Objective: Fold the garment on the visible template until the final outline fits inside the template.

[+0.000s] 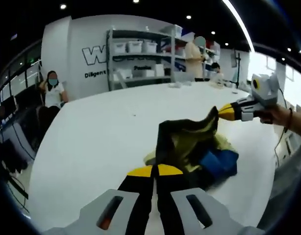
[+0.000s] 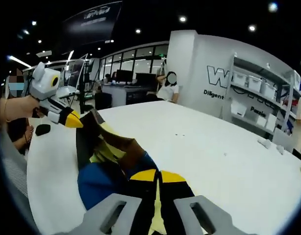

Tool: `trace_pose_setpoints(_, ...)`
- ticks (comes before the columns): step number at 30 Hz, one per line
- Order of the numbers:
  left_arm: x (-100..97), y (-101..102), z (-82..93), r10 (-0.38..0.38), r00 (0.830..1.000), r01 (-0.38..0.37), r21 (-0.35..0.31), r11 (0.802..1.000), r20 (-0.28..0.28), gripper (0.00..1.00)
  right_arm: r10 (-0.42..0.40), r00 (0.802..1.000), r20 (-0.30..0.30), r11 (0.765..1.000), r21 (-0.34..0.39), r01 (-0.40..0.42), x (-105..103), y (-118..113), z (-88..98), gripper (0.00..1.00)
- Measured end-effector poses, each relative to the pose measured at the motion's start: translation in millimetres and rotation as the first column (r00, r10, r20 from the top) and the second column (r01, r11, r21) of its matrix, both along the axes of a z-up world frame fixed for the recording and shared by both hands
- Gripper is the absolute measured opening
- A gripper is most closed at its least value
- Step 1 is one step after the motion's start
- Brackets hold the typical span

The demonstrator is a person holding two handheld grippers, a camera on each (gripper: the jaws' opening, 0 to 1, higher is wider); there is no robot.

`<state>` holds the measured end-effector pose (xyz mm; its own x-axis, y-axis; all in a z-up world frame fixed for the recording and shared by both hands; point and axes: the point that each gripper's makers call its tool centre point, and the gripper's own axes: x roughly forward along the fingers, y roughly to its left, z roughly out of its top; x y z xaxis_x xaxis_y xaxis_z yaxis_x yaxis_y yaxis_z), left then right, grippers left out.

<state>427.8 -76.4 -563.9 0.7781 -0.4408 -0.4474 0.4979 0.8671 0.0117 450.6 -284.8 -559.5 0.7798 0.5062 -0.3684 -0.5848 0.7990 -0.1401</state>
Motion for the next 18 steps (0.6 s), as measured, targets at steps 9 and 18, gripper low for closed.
trace_pose_setpoints(9, 16.7, -0.6, 20.2, -0.029, 0.999, 0.029, 0.025, 0.999, 0.015, 0.0, -0.051, 0.998, 0.047, 0.999, -0.001, 0.051, 21.7, -9.6, 24.3, 0.0)
trace_pose_setpoints(18, 46.2, -6.8, 34.8, -0.058, 0.998, 0.057, 0.053, 0.997, 0.013, 0.0, -0.061, 0.997, 0.056, 0.998, -0.01, 0.062, 54.5, -10.0, 43.8, 0.0)
